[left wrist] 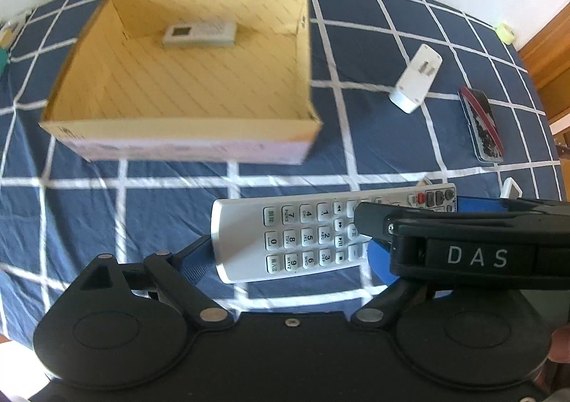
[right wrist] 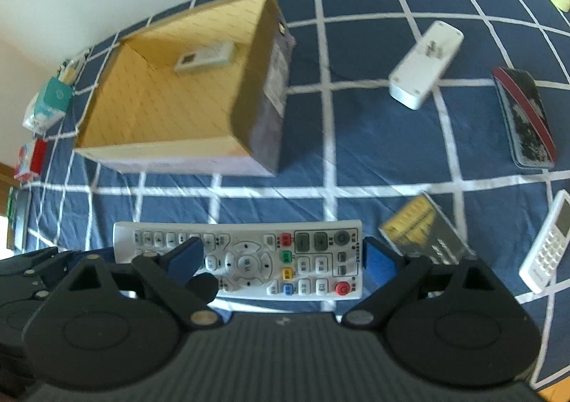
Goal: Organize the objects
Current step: 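Carry the TV remote with the right tool over the cardboard box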
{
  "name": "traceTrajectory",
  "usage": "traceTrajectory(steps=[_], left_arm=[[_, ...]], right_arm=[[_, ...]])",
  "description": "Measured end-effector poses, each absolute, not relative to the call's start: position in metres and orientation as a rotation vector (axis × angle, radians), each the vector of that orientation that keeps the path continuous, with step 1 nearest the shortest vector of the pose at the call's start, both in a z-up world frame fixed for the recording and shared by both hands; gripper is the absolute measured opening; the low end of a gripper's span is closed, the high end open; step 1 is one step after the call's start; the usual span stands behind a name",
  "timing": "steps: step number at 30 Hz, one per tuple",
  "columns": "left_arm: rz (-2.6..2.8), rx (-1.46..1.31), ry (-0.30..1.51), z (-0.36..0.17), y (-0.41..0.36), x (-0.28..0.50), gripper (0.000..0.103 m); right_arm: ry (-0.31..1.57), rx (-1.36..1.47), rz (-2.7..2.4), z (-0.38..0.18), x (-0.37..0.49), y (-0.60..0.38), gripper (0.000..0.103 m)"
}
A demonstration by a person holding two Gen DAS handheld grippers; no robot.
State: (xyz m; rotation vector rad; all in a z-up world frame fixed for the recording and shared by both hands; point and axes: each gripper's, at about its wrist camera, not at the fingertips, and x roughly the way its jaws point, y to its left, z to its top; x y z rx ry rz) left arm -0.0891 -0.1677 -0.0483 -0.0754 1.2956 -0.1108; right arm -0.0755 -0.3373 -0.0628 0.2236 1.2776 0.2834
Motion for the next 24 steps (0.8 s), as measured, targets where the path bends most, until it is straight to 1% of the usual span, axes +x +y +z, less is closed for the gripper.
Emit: traceTrajectory(steps=[12,24], left_arm=[[-0.166,-0.022,1.260,-0.033,-0.103,-0.059,0.091],[-0.185,-0.021,1.233,-0.032,-0.050,-0.006,0.091]], right_arm=[[1.225,0.277,0.221,-0.046,-0.059,-0.269,0.095],[1.194,0.268,0.211,-0.040,-0.012,-0.215,0.095]])
